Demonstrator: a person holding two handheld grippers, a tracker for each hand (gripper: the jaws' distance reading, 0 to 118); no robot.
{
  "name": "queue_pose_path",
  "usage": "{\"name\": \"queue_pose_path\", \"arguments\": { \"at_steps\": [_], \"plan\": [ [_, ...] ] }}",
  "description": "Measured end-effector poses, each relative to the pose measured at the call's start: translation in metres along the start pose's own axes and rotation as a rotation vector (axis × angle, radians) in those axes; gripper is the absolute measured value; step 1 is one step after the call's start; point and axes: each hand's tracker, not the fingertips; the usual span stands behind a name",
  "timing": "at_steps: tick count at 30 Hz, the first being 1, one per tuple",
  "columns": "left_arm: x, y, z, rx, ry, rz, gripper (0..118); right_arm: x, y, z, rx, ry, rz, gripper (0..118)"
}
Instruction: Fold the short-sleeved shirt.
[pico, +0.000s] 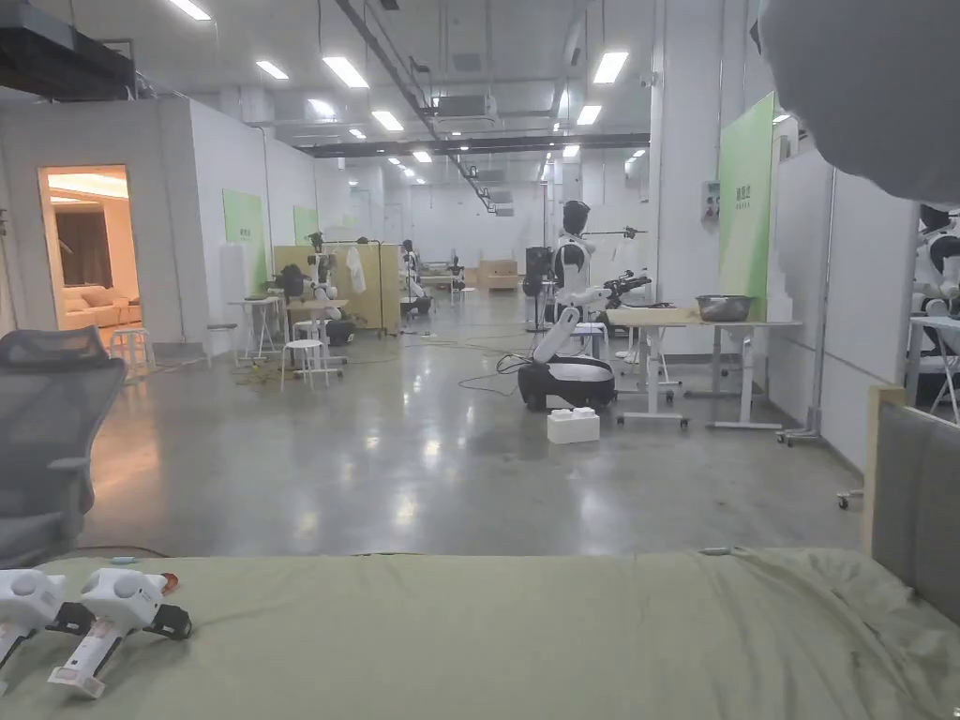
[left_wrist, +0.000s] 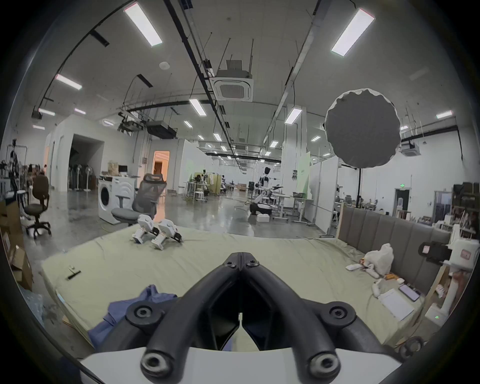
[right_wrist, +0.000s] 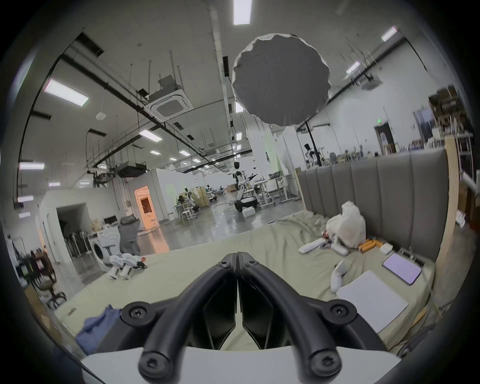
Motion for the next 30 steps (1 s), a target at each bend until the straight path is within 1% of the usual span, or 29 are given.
{"name": "queue_pose_path", "arguments": {
  "at_steps": [2, 10, 15, 20, 30],
  "plan": [
    [0.013, -0.001, 0.006, -0.006, 0.003, -0.009, 0, -0.002, 0.001, 0.002, -0.014, 0.025, 0.026, 0],
    [0.021, 0.003, 0.007, -0.003, -0.034, -0.051, 0, -0.007, -0.001, 0.005, -0.024, 0.033, 0.132, 0],
    [0.023, 0.005, 0.006, 0.003, -0.035, -0.056, 0, -0.003, -0.005, -0.002, -0.021, 0.049, 0.144, 0],
    [0.026, 0.005, 0.006, 0.002, -0.052, -0.057, 0, -0.006, -0.007, -0.004, -0.027, 0.056, 0.170, 0],
    [0.024, 0.002, 0.002, -0.010, -0.061, -0.048, 0, -0.009, -0.010, -0.008, -0.034, 0.068, 0.184, 0]
  ]
}}
